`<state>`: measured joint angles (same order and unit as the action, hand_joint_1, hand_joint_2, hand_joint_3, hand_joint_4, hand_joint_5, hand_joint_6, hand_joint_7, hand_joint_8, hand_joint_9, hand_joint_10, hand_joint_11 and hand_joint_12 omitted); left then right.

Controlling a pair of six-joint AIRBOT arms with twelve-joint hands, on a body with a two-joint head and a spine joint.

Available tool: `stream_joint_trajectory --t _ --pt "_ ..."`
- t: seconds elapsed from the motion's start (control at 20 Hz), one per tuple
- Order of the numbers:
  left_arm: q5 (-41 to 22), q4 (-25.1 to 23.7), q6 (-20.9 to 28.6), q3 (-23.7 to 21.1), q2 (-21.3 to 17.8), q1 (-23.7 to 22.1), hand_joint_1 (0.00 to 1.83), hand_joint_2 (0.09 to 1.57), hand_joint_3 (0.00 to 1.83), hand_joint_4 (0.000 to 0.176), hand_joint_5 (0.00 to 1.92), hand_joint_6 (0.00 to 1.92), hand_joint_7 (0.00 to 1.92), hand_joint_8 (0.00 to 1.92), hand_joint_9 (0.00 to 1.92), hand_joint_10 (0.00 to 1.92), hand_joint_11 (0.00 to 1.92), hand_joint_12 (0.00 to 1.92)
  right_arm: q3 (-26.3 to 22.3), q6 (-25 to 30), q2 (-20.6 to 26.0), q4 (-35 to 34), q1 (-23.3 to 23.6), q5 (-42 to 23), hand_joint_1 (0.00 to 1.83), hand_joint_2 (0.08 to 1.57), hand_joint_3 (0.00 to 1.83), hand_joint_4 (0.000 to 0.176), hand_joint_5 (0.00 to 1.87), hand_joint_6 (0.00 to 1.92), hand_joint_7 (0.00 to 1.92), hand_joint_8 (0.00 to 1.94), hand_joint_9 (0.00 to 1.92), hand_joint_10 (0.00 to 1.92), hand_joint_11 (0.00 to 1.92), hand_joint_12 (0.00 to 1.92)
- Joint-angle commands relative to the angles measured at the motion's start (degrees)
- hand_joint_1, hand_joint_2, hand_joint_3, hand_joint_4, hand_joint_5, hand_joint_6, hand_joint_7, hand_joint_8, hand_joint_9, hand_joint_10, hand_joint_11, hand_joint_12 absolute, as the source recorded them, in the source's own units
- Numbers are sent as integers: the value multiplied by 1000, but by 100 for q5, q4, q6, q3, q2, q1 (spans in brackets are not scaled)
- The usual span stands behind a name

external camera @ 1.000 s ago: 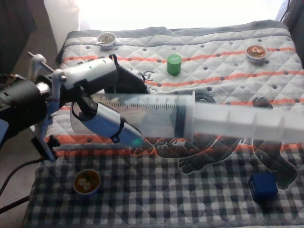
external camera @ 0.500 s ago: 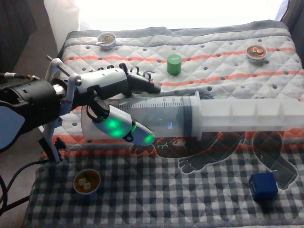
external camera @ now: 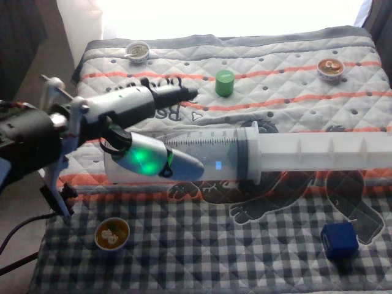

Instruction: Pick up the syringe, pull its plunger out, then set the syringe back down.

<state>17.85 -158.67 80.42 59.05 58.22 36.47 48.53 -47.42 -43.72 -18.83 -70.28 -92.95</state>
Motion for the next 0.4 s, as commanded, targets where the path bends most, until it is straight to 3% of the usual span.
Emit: stream_joint_trajectory --t 0.0,0.05,0.15,0.25,0.3,0.35 --pt "1039 -26 35 -85 -105 -27 630 1000 9 0 62 7 43 1 28 8 0 375 4 17 15 -5 16 -728 525 928 5 83 116 1 59 1 110 14 0 774" --pt "1435 -31 65 -270 -258 24 566 1020 8 0 97 10 59 2 67 19 0 637 1 17 15 -7 14 -754 509 952 15 70 86 0 66 3 119 17 0 774" --pt "2213 -255 501 -574 -564 162 553 1038 8 0 107 6 65 2 68 14 0 656 -10 17 15 -24 7 -797 486 971 20 61 75 0 63 1 115 12 0 805" --pt "2869 -528 1147 -711 -776 283 539 1084 7 0 113 1 132 7 105 16 0 607 -12 17 17 -29 7 -798 541 898 0 65 70 8 66 2 116 10 0 877" --pt "3365 -652 1522 -780 -880 350 568 1120 2 0 181 14 239 16 205 33 0 923 -13 17 19 -30 8 -799 644 864 0 61 137 26 90 5 112 6 0 754" --pt "3669 -693 1649 -836 -942 397 568 1120 2 0 181 14 239 16 205 33 0 923 -11 17 22 -30 9 -799 644 864 0 61 137 26 90 5 112 6 0 754"
